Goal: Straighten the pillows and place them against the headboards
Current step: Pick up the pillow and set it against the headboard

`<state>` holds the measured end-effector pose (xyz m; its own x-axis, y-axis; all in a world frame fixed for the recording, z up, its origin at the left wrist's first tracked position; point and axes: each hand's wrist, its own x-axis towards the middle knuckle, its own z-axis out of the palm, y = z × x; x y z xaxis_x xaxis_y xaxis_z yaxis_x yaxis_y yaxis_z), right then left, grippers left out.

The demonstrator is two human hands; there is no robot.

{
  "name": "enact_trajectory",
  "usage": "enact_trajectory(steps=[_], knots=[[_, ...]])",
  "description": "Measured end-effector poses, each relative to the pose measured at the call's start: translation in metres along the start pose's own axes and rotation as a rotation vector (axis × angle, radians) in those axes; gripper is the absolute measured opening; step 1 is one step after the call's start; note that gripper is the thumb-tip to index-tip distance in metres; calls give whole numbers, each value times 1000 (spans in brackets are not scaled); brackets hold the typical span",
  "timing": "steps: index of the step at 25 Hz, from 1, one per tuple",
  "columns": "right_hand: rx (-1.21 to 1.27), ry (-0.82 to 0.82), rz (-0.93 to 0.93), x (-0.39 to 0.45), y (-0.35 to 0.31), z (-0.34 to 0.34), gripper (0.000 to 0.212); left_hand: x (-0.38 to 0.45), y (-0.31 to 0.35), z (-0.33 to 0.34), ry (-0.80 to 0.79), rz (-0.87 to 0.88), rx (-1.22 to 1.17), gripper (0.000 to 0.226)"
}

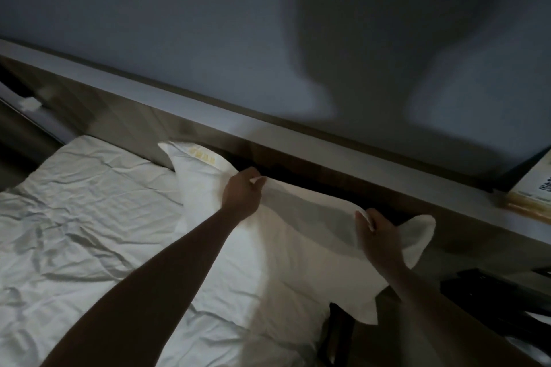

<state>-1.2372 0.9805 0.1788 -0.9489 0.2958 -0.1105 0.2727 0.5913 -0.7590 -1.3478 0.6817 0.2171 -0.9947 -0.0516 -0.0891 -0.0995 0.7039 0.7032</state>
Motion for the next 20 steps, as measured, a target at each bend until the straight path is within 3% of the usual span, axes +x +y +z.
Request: enact_trajectory(steps=[3, 5, 8, 10, 13, 15, 20], knots=[[-156, -56, -2, 5, 22, -12, 15, 0, -11, 16, 31, 41, 14, 16], [-220, -66, 10, 7, 37, -18, 34, 0, -22, 19, 62, 30, 52, 36], [-321, -60, 47, 9, 46, -17, 57, 6, -38, 21, 28, -225, 119, 56], [-369, -114, 59, 12, 37, -9, 65, 11, -34, 23, -129, -440, 135, 69], [-430, -189, 57, 20, 29, 6, 72, 15, -20, 30, -281, -637, -41, 72], [-517, -239, 39, 26, 32, 11, 62, 17, -18, 38, -280, -708, -149, 76], [-339, -233, 33, 31, 33, -1, 31, 18, -22, 49, -146, -613, -97, 43]])
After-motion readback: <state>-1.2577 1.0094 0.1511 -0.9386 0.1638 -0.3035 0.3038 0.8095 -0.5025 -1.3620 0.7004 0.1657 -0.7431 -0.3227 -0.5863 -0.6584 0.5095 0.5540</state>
